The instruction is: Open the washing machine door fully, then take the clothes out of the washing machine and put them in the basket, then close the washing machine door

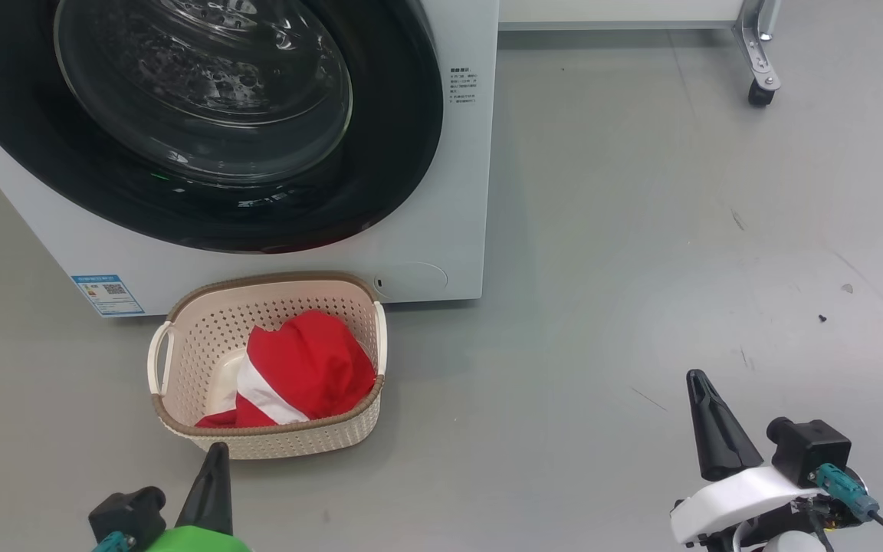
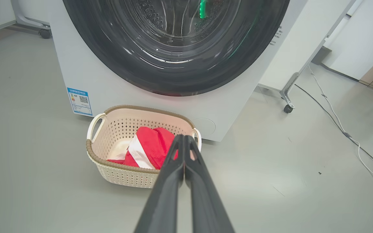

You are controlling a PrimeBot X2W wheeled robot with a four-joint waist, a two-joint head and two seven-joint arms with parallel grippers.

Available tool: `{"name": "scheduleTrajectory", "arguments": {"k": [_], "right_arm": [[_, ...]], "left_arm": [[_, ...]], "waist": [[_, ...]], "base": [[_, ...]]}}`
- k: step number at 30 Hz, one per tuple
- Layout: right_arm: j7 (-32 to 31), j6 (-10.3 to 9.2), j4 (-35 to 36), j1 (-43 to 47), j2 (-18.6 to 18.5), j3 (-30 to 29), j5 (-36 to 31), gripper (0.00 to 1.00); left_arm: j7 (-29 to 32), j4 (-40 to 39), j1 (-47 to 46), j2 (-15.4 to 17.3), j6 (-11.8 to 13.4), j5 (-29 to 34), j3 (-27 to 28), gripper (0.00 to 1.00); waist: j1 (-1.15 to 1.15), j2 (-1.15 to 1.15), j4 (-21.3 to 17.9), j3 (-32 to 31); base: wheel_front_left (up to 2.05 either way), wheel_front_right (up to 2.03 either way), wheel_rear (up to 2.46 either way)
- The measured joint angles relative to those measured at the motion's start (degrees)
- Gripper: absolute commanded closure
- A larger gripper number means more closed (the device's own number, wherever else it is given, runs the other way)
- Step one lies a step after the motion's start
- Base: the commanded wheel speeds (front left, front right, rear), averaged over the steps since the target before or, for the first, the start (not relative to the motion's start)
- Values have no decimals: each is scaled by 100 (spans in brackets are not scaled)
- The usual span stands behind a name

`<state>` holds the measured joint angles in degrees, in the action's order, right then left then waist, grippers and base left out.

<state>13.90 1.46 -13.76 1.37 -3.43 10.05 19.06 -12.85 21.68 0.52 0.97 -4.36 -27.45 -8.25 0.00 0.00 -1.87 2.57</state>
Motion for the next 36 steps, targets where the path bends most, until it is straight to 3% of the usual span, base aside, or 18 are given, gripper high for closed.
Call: {"name": "scheduleTrajectory", "arguments": {"k": [36], "right_arm": [[-713,200,7,-83,14,-593,2997,100]], "left_arm": [[760,-185,-71,3,-96,-2512,479,100]], "waist": [[0,0,78,-93]], "base": [[0,0,0]]}}
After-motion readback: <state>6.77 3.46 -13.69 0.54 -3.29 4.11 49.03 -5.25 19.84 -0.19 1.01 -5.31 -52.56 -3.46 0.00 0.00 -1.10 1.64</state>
